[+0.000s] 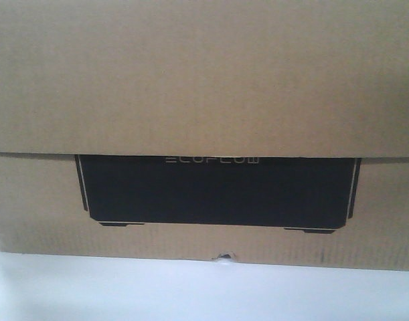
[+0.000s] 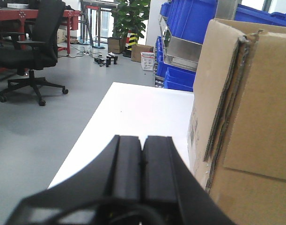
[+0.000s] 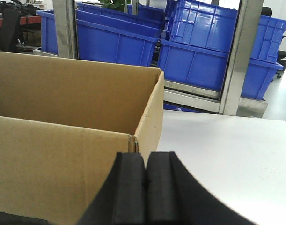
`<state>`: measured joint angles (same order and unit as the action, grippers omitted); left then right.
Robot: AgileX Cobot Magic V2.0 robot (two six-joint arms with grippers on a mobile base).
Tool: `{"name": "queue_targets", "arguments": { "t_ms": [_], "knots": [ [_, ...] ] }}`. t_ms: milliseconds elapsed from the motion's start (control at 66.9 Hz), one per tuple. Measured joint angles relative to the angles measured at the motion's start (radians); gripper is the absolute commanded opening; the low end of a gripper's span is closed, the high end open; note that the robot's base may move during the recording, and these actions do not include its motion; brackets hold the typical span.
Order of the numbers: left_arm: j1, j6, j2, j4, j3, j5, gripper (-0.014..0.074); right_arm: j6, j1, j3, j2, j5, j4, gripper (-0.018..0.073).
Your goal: Grab box from left shelf to table start
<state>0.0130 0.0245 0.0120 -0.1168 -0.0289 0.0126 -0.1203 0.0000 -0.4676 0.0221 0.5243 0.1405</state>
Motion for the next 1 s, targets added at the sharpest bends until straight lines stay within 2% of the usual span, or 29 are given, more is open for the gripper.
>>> {"name": "queue_targets", "arguments": {
  "t_ms": [404, 598, 778, 897, 1002],
  "knots": [
    [0.000, 0.002, 0.000, 0.000, 0.000, -0.002, -0.0099, 0.000, 0.000, 0.005, 0.000, 0.000, 0.000, 0.0058],
    [0.000, 0.004, 0.000, 0.000, -0.002, -0.002, -0.0099, 0.002, -0.038, 0.118, 0.000, -0.039, -0.003, 0.0058],
    [0.000, 0.004, 0.000, 0.000, -0.002, -0.002, -0.0099, 0.004, -0.094, 0.290, -0.024, -0.180, -0.007, 0.0058],
    [0.000, 0.004, 0.000, 0.000, -0.002, -0.002, -0.0099, 0.006, -0.097, 0.419, -0.033, -0.320, -0.007, 0.0058],
    [0.000, 0.004, 0.000, 0.000, -0.002, -0.002, -0.0099, 0.012, -0.097, 0.490, -0.033, -0.379, -0.007, 0.0058]
  ]
}}
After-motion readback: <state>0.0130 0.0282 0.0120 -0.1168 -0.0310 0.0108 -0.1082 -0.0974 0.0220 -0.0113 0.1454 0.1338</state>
